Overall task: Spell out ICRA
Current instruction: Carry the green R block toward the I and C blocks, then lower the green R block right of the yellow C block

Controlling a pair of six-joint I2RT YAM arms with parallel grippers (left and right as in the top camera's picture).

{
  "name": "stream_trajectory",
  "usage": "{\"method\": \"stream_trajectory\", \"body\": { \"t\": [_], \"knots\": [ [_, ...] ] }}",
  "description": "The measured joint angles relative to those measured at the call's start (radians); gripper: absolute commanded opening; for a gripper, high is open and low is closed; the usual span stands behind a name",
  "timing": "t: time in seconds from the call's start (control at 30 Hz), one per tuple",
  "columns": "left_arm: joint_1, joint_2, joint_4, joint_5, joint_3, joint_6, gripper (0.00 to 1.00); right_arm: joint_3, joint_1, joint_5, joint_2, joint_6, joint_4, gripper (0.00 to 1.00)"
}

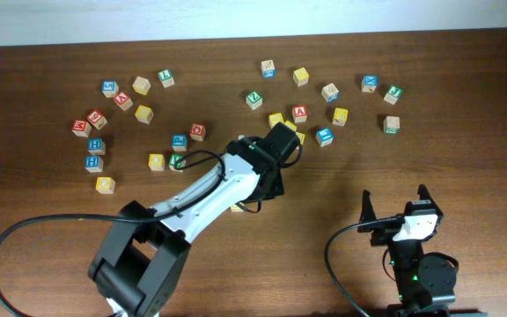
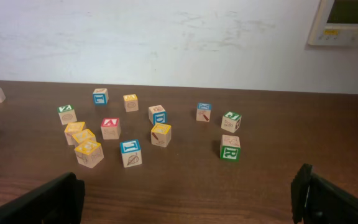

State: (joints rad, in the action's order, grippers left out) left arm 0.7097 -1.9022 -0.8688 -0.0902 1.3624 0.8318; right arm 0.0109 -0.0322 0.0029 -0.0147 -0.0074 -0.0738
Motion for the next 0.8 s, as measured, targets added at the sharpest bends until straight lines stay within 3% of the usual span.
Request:
{"method": "stream_trajectory", "body": {
  "t": [0.27, 0.8],
  "knots": [
    [0.003, -0.002, 0.067, -0.027, -0.044, 0.047, 0.15, 0.000, 0.000, 0.000, 0.000, 0.000, 0.000, 0.98],
    [0.046, -0.079, 0.032, -0.068, -0.045, -0.051, 0.17, 0.000, 0.000, 0.000, 0.000, 0.000, 0.000, 0.99]
  ]
}}
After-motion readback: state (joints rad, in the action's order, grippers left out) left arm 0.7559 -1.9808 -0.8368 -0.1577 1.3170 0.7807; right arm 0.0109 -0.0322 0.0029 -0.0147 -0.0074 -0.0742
